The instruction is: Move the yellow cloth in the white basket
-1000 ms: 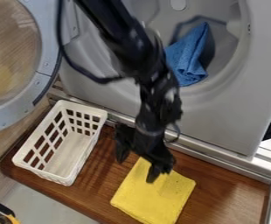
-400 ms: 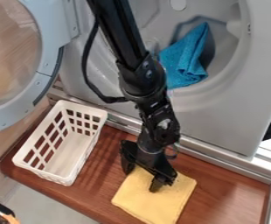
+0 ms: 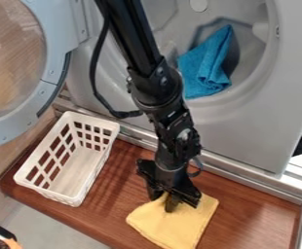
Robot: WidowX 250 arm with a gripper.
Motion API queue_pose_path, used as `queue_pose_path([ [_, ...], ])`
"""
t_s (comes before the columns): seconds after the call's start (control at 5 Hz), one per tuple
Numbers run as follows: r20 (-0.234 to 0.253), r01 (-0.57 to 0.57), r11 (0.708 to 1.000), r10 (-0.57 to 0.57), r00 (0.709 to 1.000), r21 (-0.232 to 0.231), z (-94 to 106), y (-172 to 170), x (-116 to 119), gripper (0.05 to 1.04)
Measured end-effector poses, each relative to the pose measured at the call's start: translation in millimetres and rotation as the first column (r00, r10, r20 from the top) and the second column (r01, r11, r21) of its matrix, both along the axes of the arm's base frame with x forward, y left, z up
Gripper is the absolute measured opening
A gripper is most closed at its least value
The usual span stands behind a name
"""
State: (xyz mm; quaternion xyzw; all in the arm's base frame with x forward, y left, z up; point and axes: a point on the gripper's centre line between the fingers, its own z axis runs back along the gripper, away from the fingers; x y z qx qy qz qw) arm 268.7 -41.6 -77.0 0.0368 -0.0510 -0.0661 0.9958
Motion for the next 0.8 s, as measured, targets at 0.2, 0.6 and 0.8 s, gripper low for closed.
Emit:
queue_pose_path([
  [0.2, -0.026, 0.038, 0.999, -0.038, 0.999, -0.014, 12.0, -2, -5, 0.183],
  [0.6, 0.08, 0.022, 0.996, -0.016, 0.997, -0.083, 105.7, 30, 2, 0.084],
  [0.8, -0.013, -0.039, 0.998, 0.039, 0.999, -0.045, 149.6, 73, 0, 0.084],
])
